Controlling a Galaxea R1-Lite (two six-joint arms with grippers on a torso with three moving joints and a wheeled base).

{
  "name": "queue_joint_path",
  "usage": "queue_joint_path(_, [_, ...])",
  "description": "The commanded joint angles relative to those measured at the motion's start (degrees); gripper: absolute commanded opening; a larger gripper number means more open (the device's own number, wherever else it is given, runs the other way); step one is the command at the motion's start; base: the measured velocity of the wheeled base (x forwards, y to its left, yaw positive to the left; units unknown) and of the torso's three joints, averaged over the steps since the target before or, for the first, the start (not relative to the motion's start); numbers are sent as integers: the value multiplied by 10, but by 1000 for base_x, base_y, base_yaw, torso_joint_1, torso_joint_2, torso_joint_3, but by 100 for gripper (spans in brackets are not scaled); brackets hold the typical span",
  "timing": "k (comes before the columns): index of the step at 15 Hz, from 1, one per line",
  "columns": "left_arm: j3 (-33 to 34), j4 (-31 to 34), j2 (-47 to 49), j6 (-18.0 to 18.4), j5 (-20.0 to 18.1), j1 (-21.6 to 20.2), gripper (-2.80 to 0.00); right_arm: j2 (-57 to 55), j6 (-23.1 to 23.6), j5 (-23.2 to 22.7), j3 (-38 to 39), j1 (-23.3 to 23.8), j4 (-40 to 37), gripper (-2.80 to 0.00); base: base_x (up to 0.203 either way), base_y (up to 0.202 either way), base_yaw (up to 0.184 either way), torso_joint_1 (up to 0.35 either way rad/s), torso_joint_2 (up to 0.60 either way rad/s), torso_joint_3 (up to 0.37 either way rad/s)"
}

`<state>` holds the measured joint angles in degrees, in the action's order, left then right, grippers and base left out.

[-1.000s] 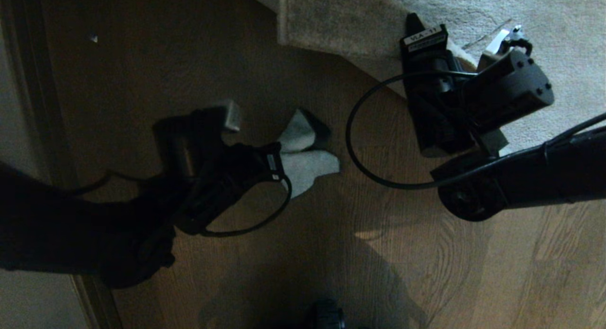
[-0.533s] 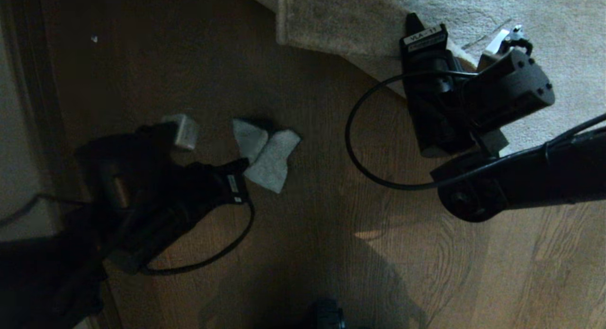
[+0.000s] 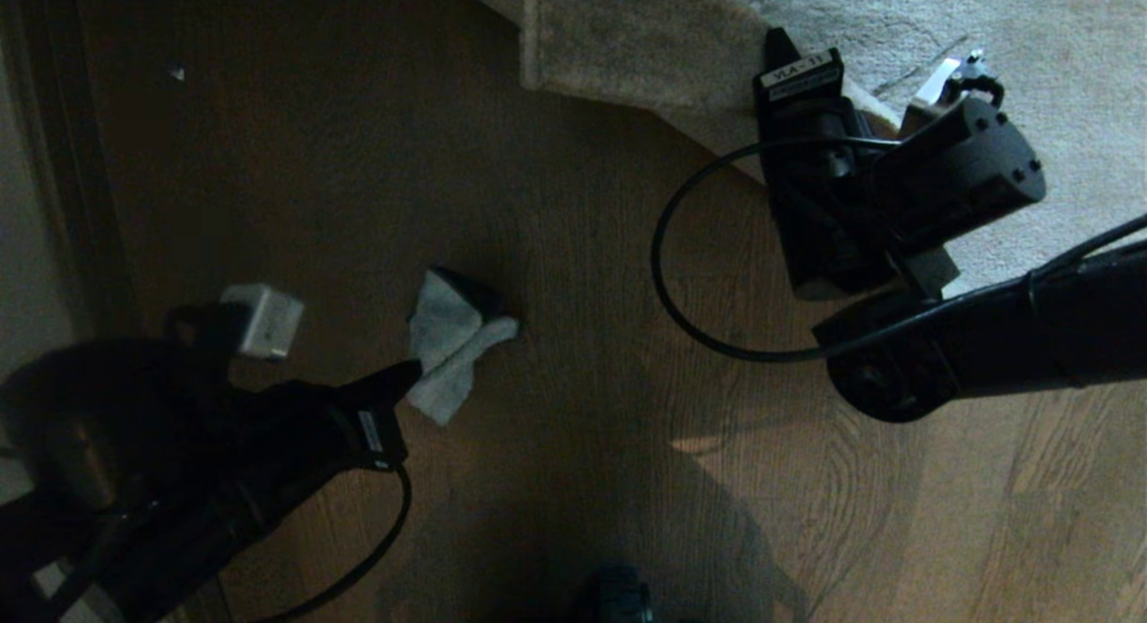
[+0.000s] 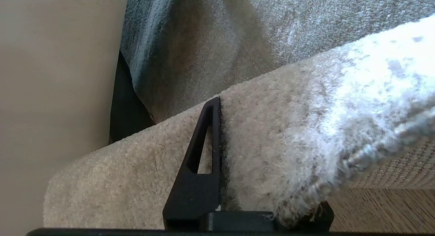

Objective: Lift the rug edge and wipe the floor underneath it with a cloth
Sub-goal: Wipe the floor under the carpet with a rag

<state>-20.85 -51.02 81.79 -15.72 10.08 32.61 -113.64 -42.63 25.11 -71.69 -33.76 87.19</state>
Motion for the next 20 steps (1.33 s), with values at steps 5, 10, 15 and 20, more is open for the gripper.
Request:
queue_joint_path(5, [-8, -4, 38, -1, -3, 77, -280, -3, -3, 1, 0, 0, 28, -280, 0, 0, 0, 0, 0, 0])
queue_joint_path(10, [-101, -2, 109, -1, -3, 98, -280, -5, -3, 1, 0, 0, 28, -280, 0, 0, 0, 0, 0, 0])
queue_joint_path(15, [-229, 20, 168, -2, -3, 98, -280, -11, -3, 1, -2, 0, 28, -280, 0, 0, 0, 0, 0, 0])
queue_joint_path(20, [-335, 56, 209, -3, -4, 96, -280, -10, -2, 1, -1, 0, 28, -280, 0, 0, 0, 0, 0, 0])
